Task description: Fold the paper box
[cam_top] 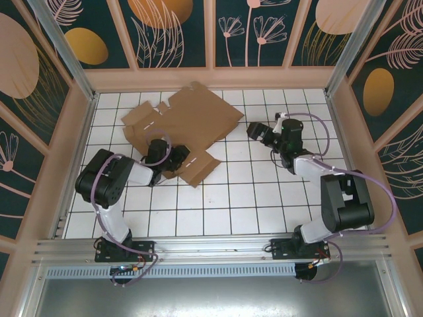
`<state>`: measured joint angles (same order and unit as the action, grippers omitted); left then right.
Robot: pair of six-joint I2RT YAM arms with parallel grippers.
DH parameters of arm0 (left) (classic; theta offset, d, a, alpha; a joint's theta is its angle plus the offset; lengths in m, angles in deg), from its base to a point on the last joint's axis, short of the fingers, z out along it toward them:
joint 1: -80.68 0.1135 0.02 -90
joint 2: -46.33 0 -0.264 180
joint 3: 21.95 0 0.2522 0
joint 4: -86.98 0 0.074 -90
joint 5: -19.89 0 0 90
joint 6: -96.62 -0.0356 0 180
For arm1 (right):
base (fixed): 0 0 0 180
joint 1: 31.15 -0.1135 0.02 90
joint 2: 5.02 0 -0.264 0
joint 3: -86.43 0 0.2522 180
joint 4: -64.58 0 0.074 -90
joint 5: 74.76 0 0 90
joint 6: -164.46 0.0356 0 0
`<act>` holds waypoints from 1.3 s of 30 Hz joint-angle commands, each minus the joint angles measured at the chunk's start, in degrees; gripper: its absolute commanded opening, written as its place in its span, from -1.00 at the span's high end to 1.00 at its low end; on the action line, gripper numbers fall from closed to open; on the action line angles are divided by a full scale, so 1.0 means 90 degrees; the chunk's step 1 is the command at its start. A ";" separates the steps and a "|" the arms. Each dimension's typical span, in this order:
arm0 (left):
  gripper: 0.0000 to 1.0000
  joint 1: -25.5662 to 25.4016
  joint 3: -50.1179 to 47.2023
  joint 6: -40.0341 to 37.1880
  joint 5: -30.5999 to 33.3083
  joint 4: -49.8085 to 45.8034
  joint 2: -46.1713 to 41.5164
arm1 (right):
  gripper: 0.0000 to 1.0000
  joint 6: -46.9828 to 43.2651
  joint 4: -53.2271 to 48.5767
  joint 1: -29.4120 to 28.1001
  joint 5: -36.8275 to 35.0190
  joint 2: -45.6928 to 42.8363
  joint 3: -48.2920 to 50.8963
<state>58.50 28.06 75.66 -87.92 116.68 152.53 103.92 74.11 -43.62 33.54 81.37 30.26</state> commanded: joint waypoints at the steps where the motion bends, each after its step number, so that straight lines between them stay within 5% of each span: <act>1: 0.37 -0.0208 0.0075 0.0338 0.0010 -0.0005 0.0261 | -0.91 0.0742 -0.0470 -0.0438 -0.0523 0.0354 -0.0466; 7: 0.23 -0.0260 0.0367 -0.0193 0.0425 -0.0562 -0.0274 | -0.74 0.1967 -0.1709 -0.1425 -0.1206 0.1342 -0.1375; 21: -0.34 0.0288 0.0711 -0.1543 0.1283 -0.2109 -0.1594 | -0.35 0.3589 0.0344 -0.2500 0.0419 0.1593 0.0123; 24: -0.38 0.0411 0.0643 -0.1673 0.1408 -0.2281 -0.1771 | -0.11 0.3593 0.0464 -0.2615 0.0532 0.1822 -0.0031; 26: -0.39 0.0454 0.0603 -0.1760 0.1509 -0.2388 -0.1897 | 0.23 0.3560 0.0447 -0.2600 0.0497 0.1862 -0.0070; 32: -0.41 0.0498 0.0465 -0.1949 0.1770 -0.2557 -0.2184 | 1.00 0.2881 -0.0369 -0.2143 0.0375 0.1798 -0.0301; 36: -0.51 0.0515 0.0578 -0.2224 0.1819 -0.2733 -0.2228 | 1.00 0.1397 -0.1322 -0.1412 0.1195 0.1838 -0.0802; 39: -0.47 0.0518 0.0734 -0.2547 0.1800 -0.2929 -0.2200 | 1.00 -0.0565 -0.3125 -0.0938 0.1983 0.2139 -0.1739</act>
<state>62.74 33.00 56.84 -72.53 93.12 133.49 116.99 59.16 -55.49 47.11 98.86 21.67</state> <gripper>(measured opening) 0.747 0.048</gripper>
